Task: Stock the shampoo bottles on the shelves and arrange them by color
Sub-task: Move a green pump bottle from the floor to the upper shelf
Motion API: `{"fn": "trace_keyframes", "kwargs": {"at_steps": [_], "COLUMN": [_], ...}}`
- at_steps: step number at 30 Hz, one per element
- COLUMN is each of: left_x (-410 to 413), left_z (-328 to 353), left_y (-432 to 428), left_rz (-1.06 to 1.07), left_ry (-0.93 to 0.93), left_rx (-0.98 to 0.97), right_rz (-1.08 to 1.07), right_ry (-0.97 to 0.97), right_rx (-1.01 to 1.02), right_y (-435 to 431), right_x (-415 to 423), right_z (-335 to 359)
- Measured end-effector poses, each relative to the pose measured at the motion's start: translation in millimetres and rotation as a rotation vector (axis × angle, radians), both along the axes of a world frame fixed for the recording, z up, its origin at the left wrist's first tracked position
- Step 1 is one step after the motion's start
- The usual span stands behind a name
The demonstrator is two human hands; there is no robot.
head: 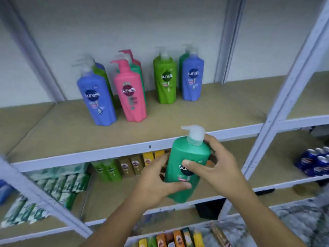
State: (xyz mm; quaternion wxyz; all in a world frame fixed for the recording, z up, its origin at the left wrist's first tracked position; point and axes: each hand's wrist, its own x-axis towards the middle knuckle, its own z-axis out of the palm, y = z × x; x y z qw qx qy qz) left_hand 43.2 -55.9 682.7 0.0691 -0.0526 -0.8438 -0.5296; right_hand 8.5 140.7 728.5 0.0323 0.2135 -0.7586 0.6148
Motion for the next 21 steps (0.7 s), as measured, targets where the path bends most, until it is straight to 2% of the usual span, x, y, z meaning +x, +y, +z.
{"fn": "trace_keyframes", "kwargs": {"at_steps": [7, 11, 21], "left_x": [-33.8, -60.3, -125.2], "left_z": [68.3, 90.8, 84.1], "left_y": [-12.0, -18.5, -24.8], "left_rz": [0.065, 0.1, 0.138], "left_ry": [0.15, 0.163, 0.147], "left_rx": [0.048, 0.094, 0.166], "right_rz": [0.074, 0.094, 0.042], "right_ry": [0.122, 0.197, 0.211], "right_rx": [-0.075, -0.02, 0.02], "right_y": [-23.5, -37.6, -65.7], "right_x": [-40.4, -69.5, -137.1], "right_z": [70.2, 100.3, 92.5]}}
